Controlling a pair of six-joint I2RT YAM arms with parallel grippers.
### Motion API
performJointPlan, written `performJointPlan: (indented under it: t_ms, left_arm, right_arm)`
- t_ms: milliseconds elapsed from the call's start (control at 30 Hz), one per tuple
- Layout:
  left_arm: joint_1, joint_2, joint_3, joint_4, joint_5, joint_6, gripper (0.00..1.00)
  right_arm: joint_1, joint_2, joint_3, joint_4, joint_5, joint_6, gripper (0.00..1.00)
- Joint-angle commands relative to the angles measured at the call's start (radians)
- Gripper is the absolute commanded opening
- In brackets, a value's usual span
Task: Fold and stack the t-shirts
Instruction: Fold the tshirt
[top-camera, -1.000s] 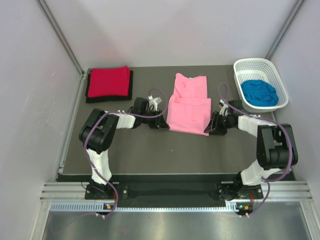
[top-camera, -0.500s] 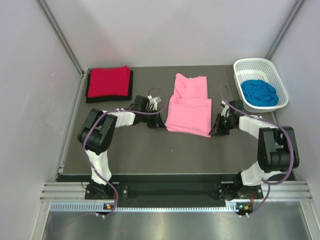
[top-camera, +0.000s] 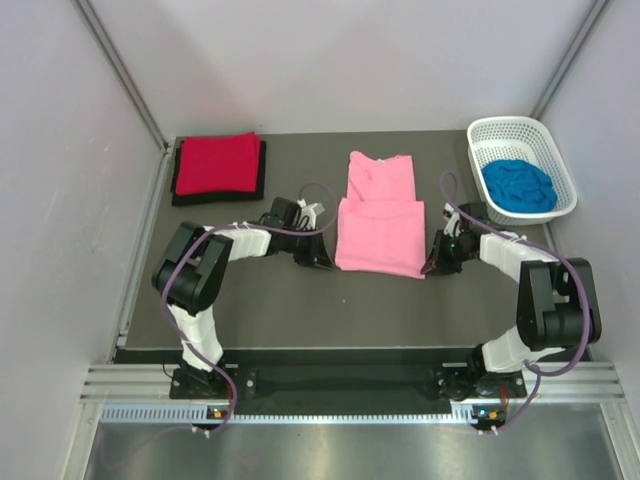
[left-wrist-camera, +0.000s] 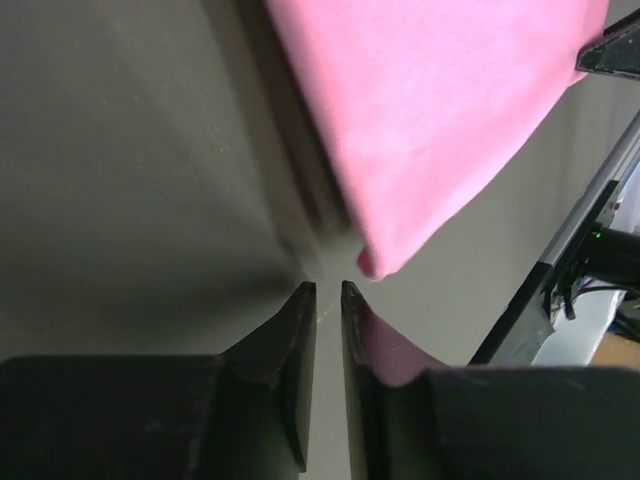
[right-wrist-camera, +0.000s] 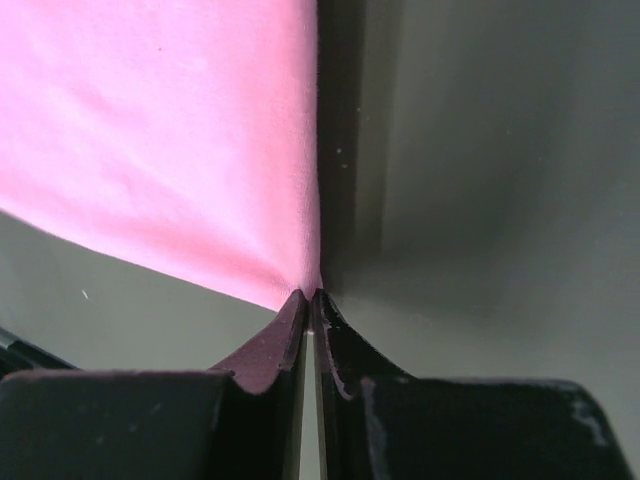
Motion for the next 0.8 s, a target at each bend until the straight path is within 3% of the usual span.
performJointPlan:
  t_ms: [0,100,233,433,567,767]
  left_arm:
    - [-0.008,-0.044,-0.004,-0.037,-0.018,0.010,0.23]
    - [-0.009,-0.071,-0.010,-0.048,-0.052,0.008,0.28]
    - [-0.009,-0.138,-0.013,-0.045,-0.089,-0.039,0.32]
    - [-0.041,-0.235,-0.136,0.185,-0.094,-0.297,0.37]
    - [-0.095,-0.260,-0.203,0.342,-0.156,-0.445,0.41]
    - [-0.154,-0.215,-0.208,0.358,-0.271,-0.524,0.43]
  right_arm:
    - [-0.007,-0.048,-0.007,-0.026,0.045,-0.019,0.07]
    - [-0.007,-0.055,-0.002,-0.043,0.056,-0.006,0.15]
    - [-0.009,-0.083,-0.004,-0.072,0.109,0.057,0.38]
    - [-0.007,-0.180,-0.057,-0.063,0.136,0.275,0.45]
    - [-0.007,-0.232,-0.140,0.051,0.062,0.399,0.47]
    - [-0.007,-0.230,-0.212,0.157,0.047,0.502,0.48]
